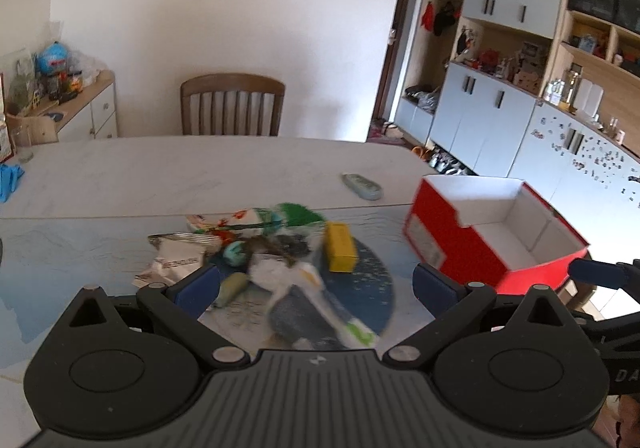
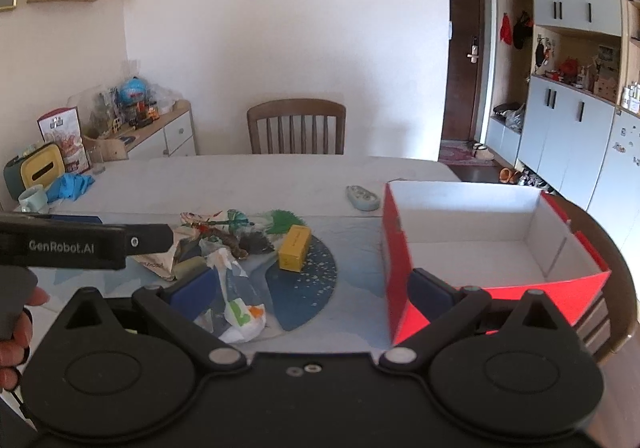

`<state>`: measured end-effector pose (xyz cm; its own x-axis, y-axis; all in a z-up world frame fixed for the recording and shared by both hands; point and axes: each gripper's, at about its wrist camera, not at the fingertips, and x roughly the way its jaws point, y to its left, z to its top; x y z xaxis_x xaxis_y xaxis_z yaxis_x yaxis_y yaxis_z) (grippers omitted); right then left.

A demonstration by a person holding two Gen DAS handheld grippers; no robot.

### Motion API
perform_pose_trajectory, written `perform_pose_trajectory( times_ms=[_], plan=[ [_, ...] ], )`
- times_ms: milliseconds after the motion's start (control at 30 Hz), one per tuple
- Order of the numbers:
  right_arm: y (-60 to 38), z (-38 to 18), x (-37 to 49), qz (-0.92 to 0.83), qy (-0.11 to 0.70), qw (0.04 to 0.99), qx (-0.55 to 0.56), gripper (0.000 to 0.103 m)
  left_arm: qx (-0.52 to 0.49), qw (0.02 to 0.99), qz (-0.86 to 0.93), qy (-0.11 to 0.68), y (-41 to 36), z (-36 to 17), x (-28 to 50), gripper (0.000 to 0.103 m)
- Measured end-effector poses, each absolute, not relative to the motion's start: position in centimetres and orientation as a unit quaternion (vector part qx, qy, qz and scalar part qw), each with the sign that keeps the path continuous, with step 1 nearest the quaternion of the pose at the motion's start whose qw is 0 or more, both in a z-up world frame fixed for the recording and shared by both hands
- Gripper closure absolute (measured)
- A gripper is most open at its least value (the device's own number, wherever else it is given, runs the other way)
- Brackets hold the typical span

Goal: Organize objects
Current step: 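Grasp the silver snack bag with the left tool while the right tool grasps the white-blue packet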

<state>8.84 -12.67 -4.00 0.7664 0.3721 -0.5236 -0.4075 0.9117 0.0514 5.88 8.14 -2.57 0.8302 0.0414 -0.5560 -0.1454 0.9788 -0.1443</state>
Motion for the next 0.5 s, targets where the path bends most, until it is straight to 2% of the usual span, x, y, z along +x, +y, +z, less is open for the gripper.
perform_pose_trajectory(
  times_ms=[500],
  plan=[
    [-6.3,-8.3,14.6,0.221,0.333,0.914,-0.061,0.005,-0.072,0.923,0.109,0.362,18.8,-9.4,13.6,0.000]
  ],
)
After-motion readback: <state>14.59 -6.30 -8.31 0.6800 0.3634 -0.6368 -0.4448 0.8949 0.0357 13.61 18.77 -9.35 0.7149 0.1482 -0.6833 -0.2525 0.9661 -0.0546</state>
